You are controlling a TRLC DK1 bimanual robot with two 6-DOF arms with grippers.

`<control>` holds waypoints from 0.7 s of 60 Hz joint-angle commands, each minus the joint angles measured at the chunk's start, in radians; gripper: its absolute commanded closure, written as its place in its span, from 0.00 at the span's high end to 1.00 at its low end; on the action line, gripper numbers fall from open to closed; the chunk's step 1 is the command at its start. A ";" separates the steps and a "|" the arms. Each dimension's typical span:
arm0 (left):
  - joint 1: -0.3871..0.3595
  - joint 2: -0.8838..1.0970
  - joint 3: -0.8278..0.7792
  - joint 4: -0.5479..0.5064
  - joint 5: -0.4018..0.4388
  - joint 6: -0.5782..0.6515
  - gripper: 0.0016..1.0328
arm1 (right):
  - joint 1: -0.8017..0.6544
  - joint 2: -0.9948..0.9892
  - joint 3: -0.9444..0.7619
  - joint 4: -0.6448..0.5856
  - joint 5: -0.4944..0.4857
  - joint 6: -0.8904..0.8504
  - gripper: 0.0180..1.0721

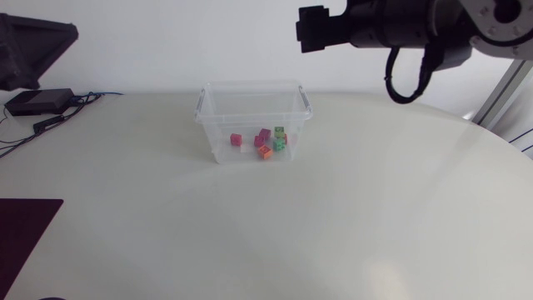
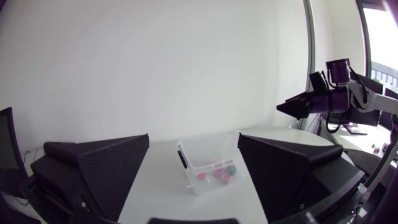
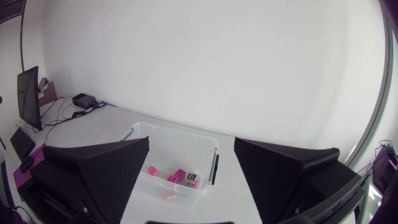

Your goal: Place the duplo bricks in the container

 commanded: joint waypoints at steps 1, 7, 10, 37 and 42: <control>0.017 -0.115 -0.124 0.053 -0.028 0.004 0.97 | -0.024 -0.132 -0.150 0.000 0.019 -0.031 0.96; 0.057 -0.190 -0.199 0.050 -0.038 0.014 0.97 | -0.067 -0.275 -0.293 0.022 0.033 -0.056 0.96; 0.086 -0.222 -0.236 0.056 -0.038 0.020 0.97 | -0.092 -0.335 -0.361 0.040 0.044 -0.067 0.96; 0.230 -0.472 -0.659 0.337 -0.038 0.084 0.96 | -0.310 -0.852 -0.900 0.230 0.049 -0.216 0.96; 0.239 -0.486 -0.687 0.342 -0.028 0.077 0.96 | -0.328 -0.894 -0.941 0.233 0.028 -0.204 0.96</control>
